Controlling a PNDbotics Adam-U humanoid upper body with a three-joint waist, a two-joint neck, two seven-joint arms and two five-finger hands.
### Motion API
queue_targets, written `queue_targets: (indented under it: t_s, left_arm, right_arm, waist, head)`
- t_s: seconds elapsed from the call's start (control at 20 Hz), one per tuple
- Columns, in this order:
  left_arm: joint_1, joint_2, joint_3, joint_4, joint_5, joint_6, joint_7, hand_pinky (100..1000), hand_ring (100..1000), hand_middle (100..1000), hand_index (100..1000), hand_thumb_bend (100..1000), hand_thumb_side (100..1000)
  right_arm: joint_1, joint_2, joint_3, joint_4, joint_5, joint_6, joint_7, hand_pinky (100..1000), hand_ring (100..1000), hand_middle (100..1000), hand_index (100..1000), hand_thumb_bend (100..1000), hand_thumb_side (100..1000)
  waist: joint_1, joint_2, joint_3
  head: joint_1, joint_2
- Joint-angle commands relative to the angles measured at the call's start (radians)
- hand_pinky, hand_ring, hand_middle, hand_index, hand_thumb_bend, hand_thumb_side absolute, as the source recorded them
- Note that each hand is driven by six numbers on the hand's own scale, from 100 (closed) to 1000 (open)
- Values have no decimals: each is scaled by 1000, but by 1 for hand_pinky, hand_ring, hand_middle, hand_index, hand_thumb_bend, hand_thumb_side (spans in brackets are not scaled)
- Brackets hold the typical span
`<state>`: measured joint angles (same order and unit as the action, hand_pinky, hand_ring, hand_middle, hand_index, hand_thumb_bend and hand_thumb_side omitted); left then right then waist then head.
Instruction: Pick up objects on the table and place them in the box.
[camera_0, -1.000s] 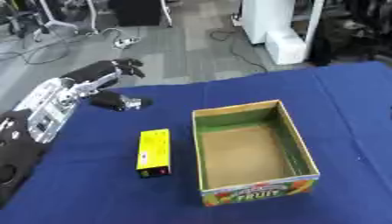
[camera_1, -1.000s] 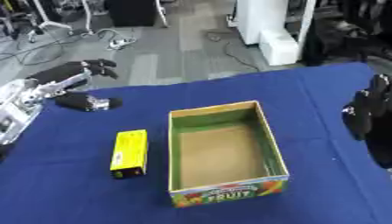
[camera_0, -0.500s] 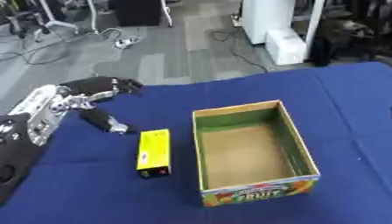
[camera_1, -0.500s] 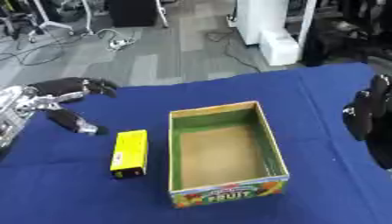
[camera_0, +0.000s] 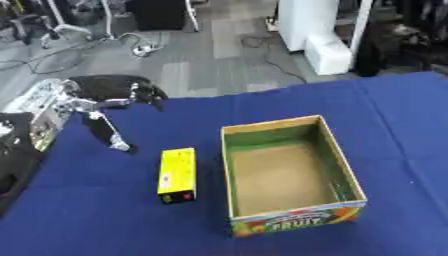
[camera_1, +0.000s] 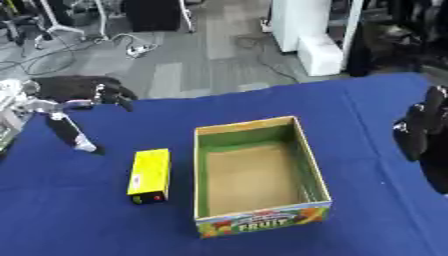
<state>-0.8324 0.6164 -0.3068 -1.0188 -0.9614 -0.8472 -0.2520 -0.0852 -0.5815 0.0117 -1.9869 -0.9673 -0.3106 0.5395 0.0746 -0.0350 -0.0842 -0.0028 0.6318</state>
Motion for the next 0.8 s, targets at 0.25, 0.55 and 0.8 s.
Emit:
queue_targets:
  t_s: [0.25,0.55,0.8]
  left_arm:
    - [-56,40,-54,-88,-246,-60,137,1000,989,918,886,719,300]
    - [-78,42,-125,-104,-468,-60,344,1000,1000,928,898,765,310]
    - [-92,37,-164,-65,-669,-60,567,1000,1000,945,893,757,313]
  right_arm:
    - [-12,-26,-9,-13,-6,3,1,147,311,391,501,100,1000]
    - [-14,-28,-8,-13,-8,4,2,147,311,391,501,100,1000]
    - [-15,-28,-8,-13,-8,5,3,147,311,391,501,100,1000]
  waist:
    - [-1,-11,-2]
    - [1,-11,-4]
    - [2,-11,-4]
  head:
    - [9,-8]
    - [13,-7]
    - [14,-6]
